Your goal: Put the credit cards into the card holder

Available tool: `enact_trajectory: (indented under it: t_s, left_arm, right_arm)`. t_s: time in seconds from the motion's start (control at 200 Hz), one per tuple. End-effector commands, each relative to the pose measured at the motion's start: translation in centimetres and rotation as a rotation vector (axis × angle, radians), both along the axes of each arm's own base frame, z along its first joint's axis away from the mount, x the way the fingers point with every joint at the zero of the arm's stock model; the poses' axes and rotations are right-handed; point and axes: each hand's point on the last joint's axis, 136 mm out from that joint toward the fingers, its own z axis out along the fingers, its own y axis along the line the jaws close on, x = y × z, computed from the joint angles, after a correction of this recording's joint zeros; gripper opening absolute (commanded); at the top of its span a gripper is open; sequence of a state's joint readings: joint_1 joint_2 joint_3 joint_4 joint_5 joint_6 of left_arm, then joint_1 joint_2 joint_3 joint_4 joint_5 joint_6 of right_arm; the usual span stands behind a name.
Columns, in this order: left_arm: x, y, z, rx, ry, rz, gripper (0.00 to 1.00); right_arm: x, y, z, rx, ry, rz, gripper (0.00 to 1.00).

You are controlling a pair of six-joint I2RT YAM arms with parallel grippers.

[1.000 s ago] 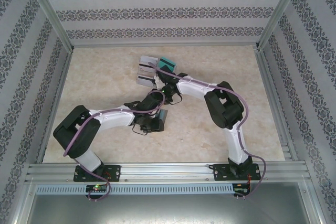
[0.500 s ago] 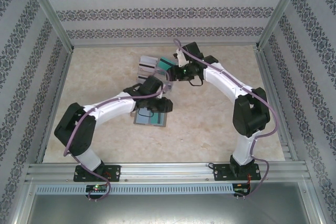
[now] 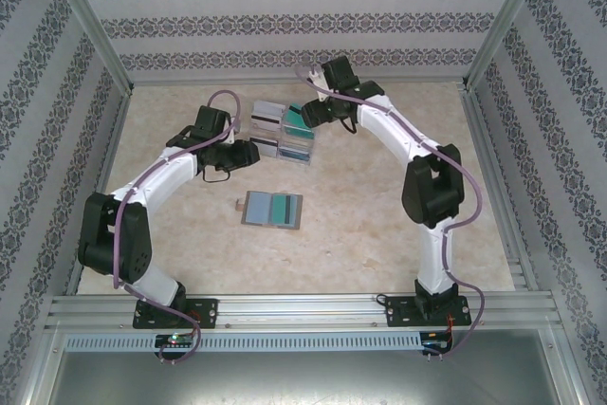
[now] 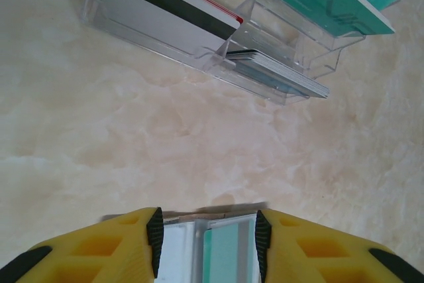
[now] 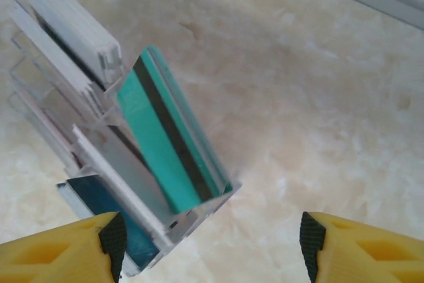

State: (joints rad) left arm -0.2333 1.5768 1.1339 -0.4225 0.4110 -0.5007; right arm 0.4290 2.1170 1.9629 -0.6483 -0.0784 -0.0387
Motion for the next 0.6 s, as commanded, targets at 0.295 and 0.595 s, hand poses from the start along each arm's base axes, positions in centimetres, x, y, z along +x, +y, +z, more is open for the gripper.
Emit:
enact_trajectory:
  t_s: [0.295, 0.595]
  left_arm:
    - [0.6, 0.0, -0.6, -0.029, 0.009, -0.029, 0.44]
    - [0.5, 0.0, -1.1, -0.037, 0.025, -0.03, 0.44]
  right_arm:
    - [2.7, 2.0, -1.2, -0.077, 0.009, 0.113, 0.68]
    - [1.2, 2.9, -1.8, -0.067, 0.044, 0.198, 0.66]
